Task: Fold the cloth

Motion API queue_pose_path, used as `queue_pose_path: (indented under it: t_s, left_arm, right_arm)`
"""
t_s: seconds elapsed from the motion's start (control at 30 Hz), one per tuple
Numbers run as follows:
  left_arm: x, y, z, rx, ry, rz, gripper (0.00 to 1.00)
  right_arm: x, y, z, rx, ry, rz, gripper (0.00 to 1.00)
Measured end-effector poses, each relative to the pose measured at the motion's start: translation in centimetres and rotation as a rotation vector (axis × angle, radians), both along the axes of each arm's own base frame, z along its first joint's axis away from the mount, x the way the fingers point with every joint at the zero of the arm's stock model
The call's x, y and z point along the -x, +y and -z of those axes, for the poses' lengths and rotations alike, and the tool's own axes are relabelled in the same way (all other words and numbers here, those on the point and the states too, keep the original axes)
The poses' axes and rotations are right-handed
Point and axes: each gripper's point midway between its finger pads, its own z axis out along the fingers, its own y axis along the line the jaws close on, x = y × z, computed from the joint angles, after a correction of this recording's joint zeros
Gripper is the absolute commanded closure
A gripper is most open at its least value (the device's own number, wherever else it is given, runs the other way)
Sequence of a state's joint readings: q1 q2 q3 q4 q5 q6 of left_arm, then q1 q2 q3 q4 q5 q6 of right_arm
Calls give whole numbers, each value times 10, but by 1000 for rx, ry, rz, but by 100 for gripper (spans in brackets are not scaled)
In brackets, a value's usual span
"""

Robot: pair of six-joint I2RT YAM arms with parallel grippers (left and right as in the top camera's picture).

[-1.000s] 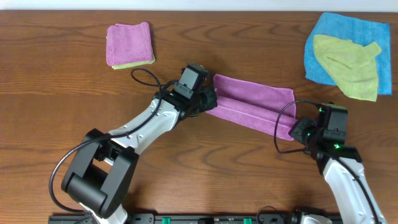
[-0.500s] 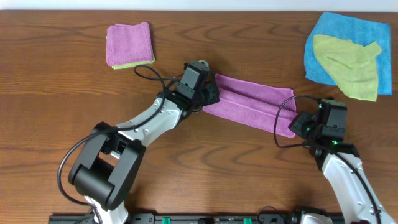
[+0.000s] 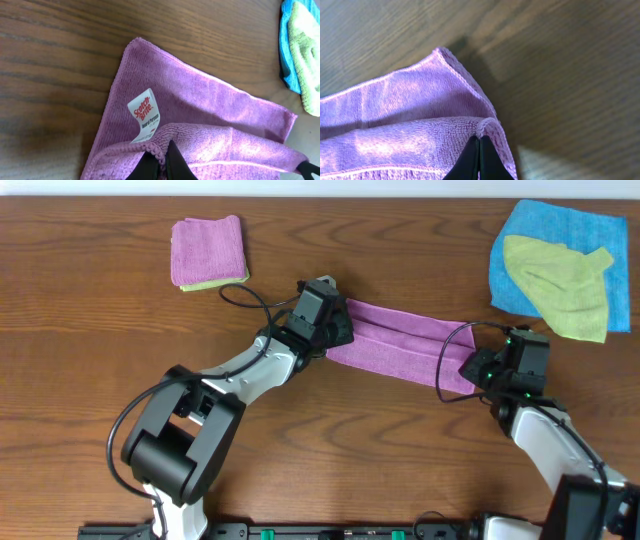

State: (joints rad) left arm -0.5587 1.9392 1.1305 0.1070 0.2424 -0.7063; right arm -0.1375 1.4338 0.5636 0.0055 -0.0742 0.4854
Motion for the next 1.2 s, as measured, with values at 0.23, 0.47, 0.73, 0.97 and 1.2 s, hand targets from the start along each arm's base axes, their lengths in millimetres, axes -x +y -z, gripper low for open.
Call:
queue_pose_path:
  t_s: [0.23,0.47,0.73,0.97,1.2]
  left_arm:
    - [-8,1,4,-3,-23,-18,94]
    - [-15,7,2,-26,-55,-55,94]
    - [-22,11,0,-42,-85,-86,94]
    - [-21,8,-1,-41,-90,-82,94]
    - [-17,0,3,-36,-89,-67,94]
  right_arm:
    - [-9,0,-6,3,-44,-3,98]
    - [-11,-2,-2,14,-42,-3,98]
    - [-17,-3,-4,28,-69,-15,98]
    - [-17,-3,-4,26,-69,-12,98]
    - [-14,-3,-1,4,-52,10,98]
